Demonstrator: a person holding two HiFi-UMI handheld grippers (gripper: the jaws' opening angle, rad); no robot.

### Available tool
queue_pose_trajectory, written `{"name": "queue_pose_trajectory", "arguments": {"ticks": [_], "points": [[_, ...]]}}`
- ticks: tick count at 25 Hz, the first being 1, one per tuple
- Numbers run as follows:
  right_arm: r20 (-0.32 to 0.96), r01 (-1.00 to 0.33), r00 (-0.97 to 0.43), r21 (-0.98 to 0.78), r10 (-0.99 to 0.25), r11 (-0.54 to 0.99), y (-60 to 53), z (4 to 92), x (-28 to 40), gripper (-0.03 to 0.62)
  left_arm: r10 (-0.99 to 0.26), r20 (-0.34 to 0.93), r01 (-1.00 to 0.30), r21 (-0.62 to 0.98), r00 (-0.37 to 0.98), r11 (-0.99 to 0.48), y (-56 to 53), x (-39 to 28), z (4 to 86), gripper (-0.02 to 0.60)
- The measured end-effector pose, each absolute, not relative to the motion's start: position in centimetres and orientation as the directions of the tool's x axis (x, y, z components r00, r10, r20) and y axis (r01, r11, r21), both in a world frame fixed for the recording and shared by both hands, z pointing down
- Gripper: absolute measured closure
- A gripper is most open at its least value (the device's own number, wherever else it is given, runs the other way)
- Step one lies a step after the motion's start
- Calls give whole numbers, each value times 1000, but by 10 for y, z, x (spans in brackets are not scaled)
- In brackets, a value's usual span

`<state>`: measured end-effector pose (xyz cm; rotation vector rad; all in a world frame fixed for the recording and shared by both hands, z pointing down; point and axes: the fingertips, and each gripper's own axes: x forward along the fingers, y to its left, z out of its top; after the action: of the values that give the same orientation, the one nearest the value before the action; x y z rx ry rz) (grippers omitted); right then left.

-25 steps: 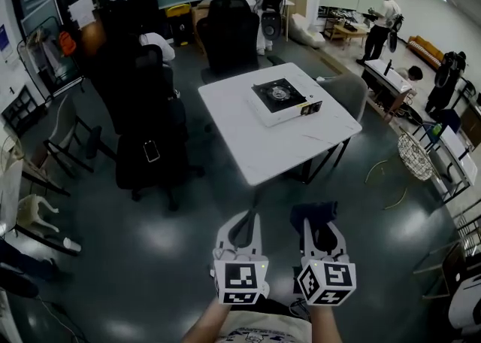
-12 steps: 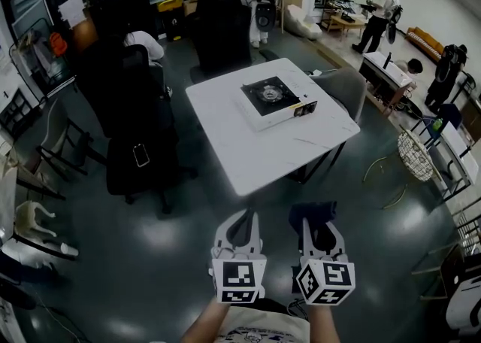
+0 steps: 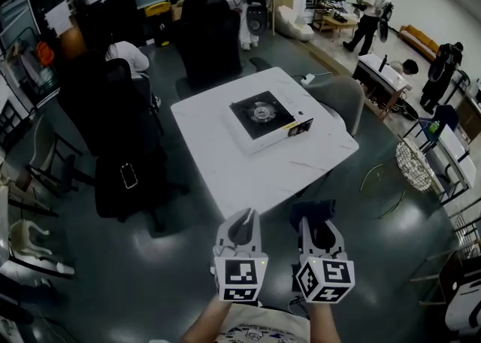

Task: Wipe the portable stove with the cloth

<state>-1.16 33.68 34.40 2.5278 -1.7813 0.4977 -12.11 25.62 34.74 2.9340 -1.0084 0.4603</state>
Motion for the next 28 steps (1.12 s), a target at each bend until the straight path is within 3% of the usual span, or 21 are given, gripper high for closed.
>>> {"name": "queue_pose_trajectory", "arguments": {"ticks": [12, 28], "points": [[250, -917, 323, -157, -913, -368, 220, 328, 55, 485, -567, 264, -567, -83, 780, -820, 142, -46, 335, 551], [313, -908, 331, -150, -890, -390, 151, 350, 112, 485, -579, 316, -595, -54, 752, -802, 67, -13, 358, 551]]}}
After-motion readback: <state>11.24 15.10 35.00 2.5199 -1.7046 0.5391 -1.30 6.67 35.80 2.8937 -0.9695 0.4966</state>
